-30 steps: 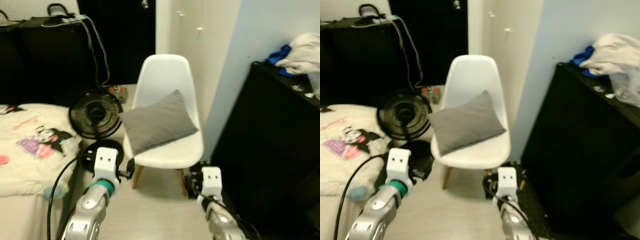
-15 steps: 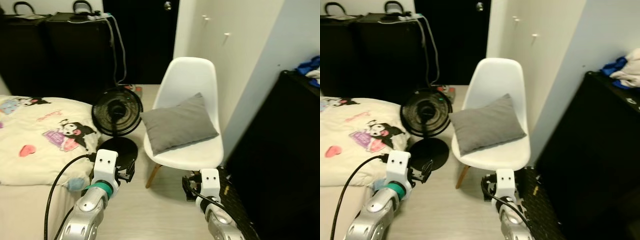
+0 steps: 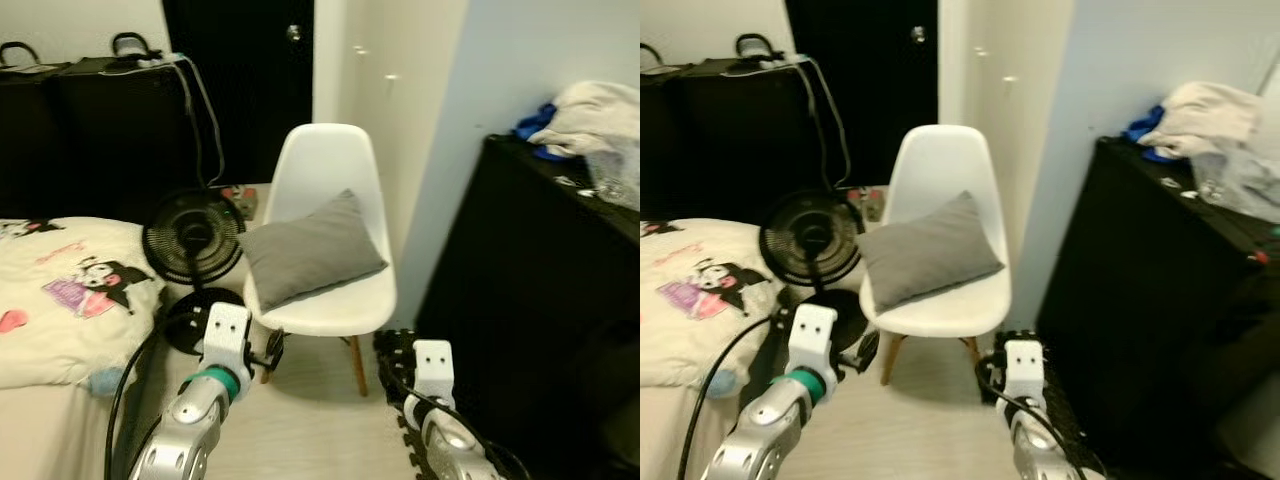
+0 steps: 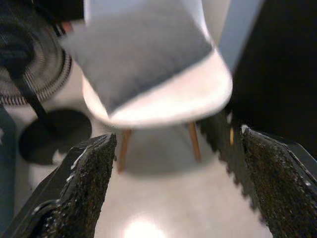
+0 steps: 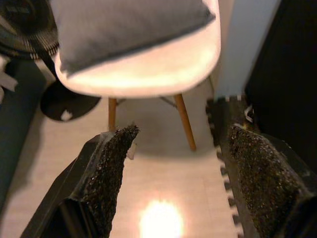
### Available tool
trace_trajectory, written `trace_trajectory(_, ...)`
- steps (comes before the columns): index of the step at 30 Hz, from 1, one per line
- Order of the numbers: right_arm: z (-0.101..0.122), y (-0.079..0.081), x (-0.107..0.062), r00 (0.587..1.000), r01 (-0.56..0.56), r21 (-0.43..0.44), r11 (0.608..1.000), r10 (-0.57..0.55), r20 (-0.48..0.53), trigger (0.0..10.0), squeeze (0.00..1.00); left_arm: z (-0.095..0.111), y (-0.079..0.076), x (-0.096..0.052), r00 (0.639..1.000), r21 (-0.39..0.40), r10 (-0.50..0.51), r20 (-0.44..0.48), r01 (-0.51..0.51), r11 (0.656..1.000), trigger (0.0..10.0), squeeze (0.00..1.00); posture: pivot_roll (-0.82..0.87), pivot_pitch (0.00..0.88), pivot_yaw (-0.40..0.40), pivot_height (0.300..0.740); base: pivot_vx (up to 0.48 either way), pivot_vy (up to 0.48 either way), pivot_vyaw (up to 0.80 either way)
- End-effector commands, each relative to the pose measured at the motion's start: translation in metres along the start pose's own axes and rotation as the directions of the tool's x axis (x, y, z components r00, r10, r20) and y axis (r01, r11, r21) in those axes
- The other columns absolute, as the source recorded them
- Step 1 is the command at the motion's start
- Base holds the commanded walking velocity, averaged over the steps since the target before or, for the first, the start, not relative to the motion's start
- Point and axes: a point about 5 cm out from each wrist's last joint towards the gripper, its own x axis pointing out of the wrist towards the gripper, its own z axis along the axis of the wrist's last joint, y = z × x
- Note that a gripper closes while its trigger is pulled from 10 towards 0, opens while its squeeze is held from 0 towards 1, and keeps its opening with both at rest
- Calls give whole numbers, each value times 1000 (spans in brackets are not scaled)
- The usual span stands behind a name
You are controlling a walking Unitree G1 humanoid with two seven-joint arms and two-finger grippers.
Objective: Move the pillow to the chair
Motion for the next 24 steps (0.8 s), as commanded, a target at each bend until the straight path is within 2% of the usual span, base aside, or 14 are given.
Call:
trace_trajectory(1, -10, 4, -1, 999, -14, -5, 1000, 13, -49, 10000, 0, -14, 9, -2, 998, 20, 25, -52, -24, 1000, 10000, 0, 17, 4, 71, 740, 0, 0, 0)
trace_trajectory(3, -15, 5, -1, 997, -17, -8, 1000, 16, -72, 10000, 0, -18, 12, -2, 997, 33, 36, -69, -34, 999, 10000, 0, 16, 5, 71, 740, 0, 0, 0)
trace_trajectory(4, -37, 2, -7, 985, 8, -20, 1000, -12, -172, 10000, 0, -31, 20, 2, 991, 60, 73, -110, -66, 996, 10000, 0, 11, 8, 75, 740, 0, 0, 0)
trace_trajectory(5, -49, 0, -11, 974, 22, -32, 999, -29, -223, 10000, 0, -38, 24, 3, 987, 74, 90, -135, -81, 994, 10000, 0, 10, 8, 76, 740, 0, 0, 0)
trace_trajectory(6, -49, 0, -11, 974, 22, -32, 999, -29, -223, 10000, 0, -38, 24, 3, 987, 74, 90, -135, -81, 994, 10000, 0, 10, 8, 76, 740, 0, 0, 0)
trace_trajectory(8, -69, -4, -20, 953, 37, -56, 998, -52, -299, 10000, 0, -57, 27, 3, 973, 92, 101, -207, -84, 992, 10000, 0, 2, 0, 80, 740, 0, 0, 0)
trace_trajectory(9, -81, -8, -27, 938, 46, -69, 997, -67, -339, 10000, 0, -70, 29, 1, 961, 110, 101, -256, -75, 991, 10000, 0, -10, 0, 90, 740, 0, 0, 0)
trace_trajectory(10, -81, -8, -27, 938, 46, -69, 997, -67, -339, 10000, 0, -70, 29, 1, 961, 110, 101, -256, -75, 991, 10000, 0, -10, 0, 90, 740, 0, 0, 0)
trace_trajectory(11, -89, -11, -32, 927, 53, -78, 996, -78, -366, 10000, 0, -80, 28, -2, 953, 121, 100, -287, -67, 990, 10000, 0, -14, 0, 94, 740, 0, 0, 0)
trace_trajectory(14, -116, -29, -54, 863, 189, -37, 981, -184, -470, 10000, 0, -112, 32, -14, 904, 171, 144, -403, -80, 982, 10000, 0, -28, 0, 65, 740, 0, 0, 0)
trace_trajectory(15, -116, -29, -54, 863, 189, -37, 981, -184, -470, 10000, 0, -112, 32, -14, 904, 171, 144, -403, -80, 982, 10000, 0, -28, 0, 65, 740, 0, 0, 0)
trace_trajectory(18, -125, -31, -62, 848, 202, -46, 978, -198, -492, 10000, 0, -118, 28, -16, 900, 102, 137, -413, -104, 989, 10000, 0, -24, 0, 53, 740, 0, 480, 0)
trace_trajectory(20, -130, -28, -66, 847, 157, -64, 986, -167, -505, 10000, 0, -119, 20, -16, 917, 15, 102, -386, -104, 994, 10000, 0, -20, 0, 51, 740, 0, 240, 0)
trace_trajectory(24, -135, -32, -70, 834, 145, -95, 985, -173, -524, 10000, 0, -130, 9, -19, 912, 32, 85, -401, -79, 996, 10000, 0, -17, 0, 62, 740, 0, 0, 0)
